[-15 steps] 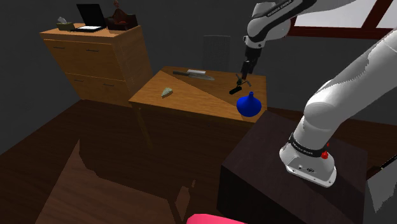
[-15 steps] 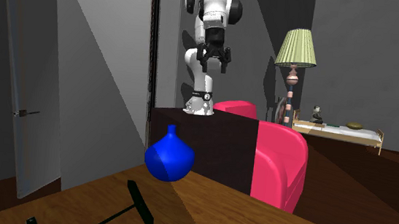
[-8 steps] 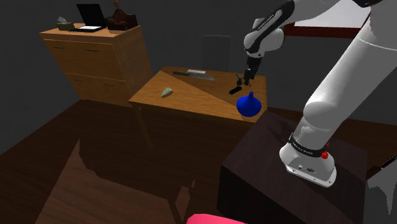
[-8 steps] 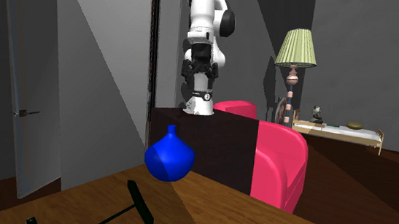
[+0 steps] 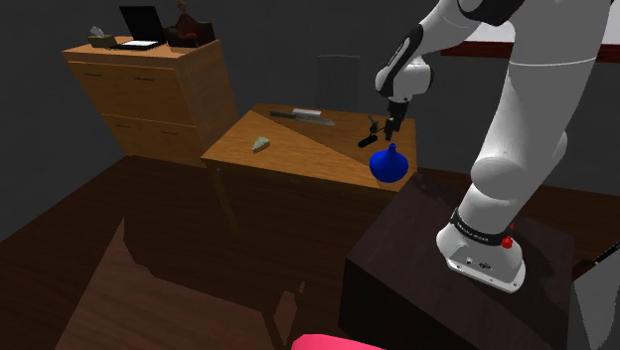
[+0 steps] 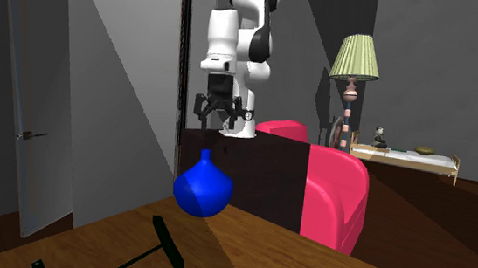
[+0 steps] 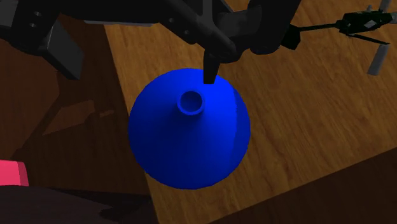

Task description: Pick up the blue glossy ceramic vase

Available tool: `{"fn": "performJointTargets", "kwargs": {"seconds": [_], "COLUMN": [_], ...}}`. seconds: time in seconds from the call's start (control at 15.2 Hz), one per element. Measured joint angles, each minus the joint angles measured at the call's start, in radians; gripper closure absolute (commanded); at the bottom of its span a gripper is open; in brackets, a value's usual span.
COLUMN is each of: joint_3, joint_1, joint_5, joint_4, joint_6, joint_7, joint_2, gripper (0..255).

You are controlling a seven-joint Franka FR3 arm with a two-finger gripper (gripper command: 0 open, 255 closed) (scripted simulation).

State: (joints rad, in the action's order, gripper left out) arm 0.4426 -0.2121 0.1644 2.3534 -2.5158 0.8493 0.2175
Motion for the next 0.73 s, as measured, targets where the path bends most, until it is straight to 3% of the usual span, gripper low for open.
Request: {"fn": "performJointTargets", "kwargs": {"seconds": [0.2,0.73], "joint_3": [-0.021,-0.071], "joint_1": [-0.048,-0.097], "joint_5": [0.062,0.135], "joint_4": [-0.078,-0.103], "joint_6": [-0.027,-0.108], "joint_7": [0.069,0.131], "joint_2": [0.123,0.239], "gripper": [0,0]}}
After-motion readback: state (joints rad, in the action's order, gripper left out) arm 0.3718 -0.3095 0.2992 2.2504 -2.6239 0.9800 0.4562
